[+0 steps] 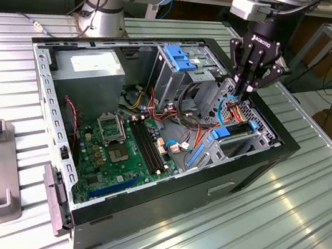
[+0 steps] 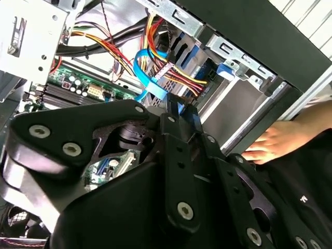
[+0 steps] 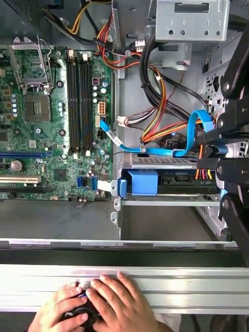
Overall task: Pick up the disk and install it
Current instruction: 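Insert the second disk wire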
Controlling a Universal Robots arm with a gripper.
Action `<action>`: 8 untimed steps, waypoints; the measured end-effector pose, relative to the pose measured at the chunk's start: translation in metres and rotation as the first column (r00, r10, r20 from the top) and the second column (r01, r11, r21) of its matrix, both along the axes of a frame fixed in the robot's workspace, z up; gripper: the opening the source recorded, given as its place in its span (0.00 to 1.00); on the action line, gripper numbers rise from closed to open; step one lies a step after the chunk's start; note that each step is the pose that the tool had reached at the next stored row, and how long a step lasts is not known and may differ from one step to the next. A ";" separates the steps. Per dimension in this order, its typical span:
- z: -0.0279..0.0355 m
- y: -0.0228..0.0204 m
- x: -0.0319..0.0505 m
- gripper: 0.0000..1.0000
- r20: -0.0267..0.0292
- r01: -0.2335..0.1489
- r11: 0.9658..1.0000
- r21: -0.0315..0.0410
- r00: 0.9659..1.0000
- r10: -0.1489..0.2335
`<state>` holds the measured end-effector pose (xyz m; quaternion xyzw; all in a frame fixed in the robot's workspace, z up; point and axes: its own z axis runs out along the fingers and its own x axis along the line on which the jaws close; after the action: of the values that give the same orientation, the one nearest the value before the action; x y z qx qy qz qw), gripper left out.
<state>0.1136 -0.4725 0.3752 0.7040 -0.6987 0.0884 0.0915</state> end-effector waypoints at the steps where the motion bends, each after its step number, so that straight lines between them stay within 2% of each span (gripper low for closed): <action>1: -0.0004 0.0001 0.0000 0.24 0.000 0.000 1.000 -0.007 1.000 0.000; 2: -0.0012 0.0002 0.0000 0.17 0.000 0.000 1.000 -0.016 1.000 0.000; 4: -0.0037 0.0001 0.0000 0.16 0.000 0.000 0.999 -0.038 1.000 0.000; 6: -0.0050 0.0001 0.0000 0.16 0.000 0.000 0.999 -0.039 1.000 0.000; 7: -0.0057 0.0001 0.0000 0.16 0.000 0.000 0.999 -0.037 1.000 0.000; 8: -0.0061 0.0000 -0.0001 0.16 0.000 0.000 1.000 -0.031 1.000 0.000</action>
<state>0.1135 -0.4725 0.3691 0.7025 -0.6972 0.0994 0.1026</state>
